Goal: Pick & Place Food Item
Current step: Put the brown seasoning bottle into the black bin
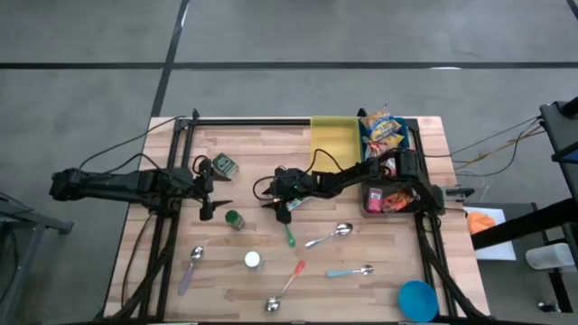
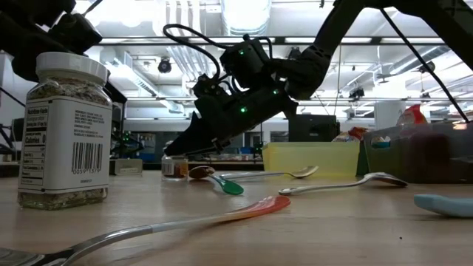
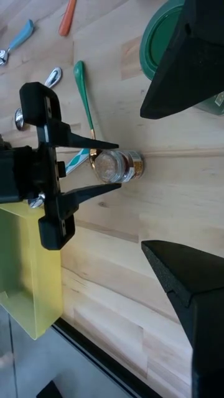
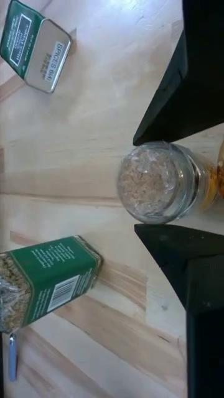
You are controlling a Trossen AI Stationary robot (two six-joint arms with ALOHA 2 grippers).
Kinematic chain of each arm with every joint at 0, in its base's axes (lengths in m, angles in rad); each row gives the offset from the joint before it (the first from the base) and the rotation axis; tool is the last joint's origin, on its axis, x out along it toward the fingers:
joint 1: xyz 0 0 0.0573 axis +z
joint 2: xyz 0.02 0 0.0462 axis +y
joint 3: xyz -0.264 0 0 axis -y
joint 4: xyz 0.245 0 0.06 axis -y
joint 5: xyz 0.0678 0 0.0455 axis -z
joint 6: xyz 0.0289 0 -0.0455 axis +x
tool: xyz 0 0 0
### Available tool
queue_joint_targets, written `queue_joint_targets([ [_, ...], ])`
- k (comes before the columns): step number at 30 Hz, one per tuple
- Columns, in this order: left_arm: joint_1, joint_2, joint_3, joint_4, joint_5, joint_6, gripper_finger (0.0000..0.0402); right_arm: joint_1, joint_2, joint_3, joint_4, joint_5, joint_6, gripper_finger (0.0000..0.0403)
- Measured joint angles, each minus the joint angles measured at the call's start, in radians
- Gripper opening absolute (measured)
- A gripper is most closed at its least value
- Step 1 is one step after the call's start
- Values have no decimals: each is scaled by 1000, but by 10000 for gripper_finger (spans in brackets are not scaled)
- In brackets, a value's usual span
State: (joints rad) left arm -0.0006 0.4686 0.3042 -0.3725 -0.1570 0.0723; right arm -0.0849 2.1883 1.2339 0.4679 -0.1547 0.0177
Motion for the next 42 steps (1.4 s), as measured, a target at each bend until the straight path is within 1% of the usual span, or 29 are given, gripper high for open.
queue_joint_targets([
  [3, 0, 0, 0, 0, 0, 0, 340, 0, 0, 0, 0, 0, 1, 182],
  [6, 0, 0, 0, 0, 0, 0, 340, 0, 0, 0, 1, -2, 1, 172],
  [12, 0, 0, 0, 0, 0, 0, 340, 0, 0, 0, 0, -2, 1, 182],
  [28, 0, 0, 0, 0, 0, 0, 340, 0, -9, -2, -2, -1, 1, 184],
  [33, 0, 0, 0, 0, 0, 0, 340, 0, -44, -2, -10, 0, 1, 184],
  [36, 0, 0, 0, 0, 0, 0, 340, 1, -81, -2, -61, 3, 1, 184],
  [42, 0, 0, 0, 0, 0, 0, 340, 25, -221, -9, -252, 109, -3, 184],
])
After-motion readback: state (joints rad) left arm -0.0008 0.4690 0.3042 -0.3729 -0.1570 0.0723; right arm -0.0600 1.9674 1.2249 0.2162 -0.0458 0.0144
